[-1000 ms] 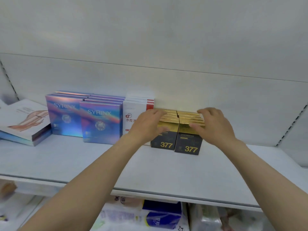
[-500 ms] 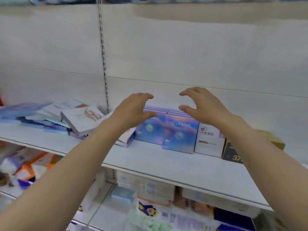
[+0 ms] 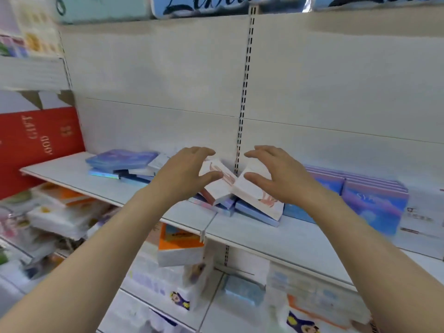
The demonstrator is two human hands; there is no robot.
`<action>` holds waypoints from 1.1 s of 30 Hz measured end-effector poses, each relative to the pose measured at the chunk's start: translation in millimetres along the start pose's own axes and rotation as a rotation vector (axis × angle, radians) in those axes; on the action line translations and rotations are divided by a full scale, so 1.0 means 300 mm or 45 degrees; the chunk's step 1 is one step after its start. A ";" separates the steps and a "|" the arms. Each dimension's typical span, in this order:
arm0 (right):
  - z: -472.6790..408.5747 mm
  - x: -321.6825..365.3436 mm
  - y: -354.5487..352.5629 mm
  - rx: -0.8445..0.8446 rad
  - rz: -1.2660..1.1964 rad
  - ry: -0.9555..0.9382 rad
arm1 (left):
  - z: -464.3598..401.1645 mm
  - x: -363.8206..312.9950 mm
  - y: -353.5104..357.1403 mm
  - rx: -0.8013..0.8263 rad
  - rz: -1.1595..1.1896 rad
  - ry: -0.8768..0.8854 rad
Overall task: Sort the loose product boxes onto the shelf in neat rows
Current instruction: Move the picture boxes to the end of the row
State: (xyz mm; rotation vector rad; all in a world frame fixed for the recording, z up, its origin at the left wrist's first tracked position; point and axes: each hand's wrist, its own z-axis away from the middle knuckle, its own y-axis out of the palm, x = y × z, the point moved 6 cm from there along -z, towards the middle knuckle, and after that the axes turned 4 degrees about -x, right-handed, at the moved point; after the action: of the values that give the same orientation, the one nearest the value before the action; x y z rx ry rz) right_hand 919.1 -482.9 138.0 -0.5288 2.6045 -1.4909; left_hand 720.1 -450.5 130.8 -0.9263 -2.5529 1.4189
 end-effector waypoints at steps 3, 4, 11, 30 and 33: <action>-0.124 0.049 0.124 0.028 -0.035 -0.018 | -0.019 0.164 0.016 0.028 -0.001 -0.061; -0.168 0.057 0.171 0.042 -0.053 -0.015 | -0.031 0.220 0.025 0.031 -0.009 -0.077; -0.464 -0.037 0.596 0.390 -0.128 0.333 | -0.197 0.583 0.164 0.158 0.013 -0.164; -0.474 -0.075 0.760 0.182 -0.115 0.998 | -0.432 0.747 0.509 0.524 0.486 -0.125; -0.444 -0.050 0.742 0.057 -0.271 1.058 | -0.420 0.726 0.488 0.466 0.665 -0.107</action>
State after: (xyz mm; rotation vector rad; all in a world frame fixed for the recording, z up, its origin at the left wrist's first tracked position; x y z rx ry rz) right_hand 844.1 -266.0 16.2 -0.1957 3.1501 -2.2085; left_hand 654.5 -182.1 39.3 -1.5512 -2.0640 1.9999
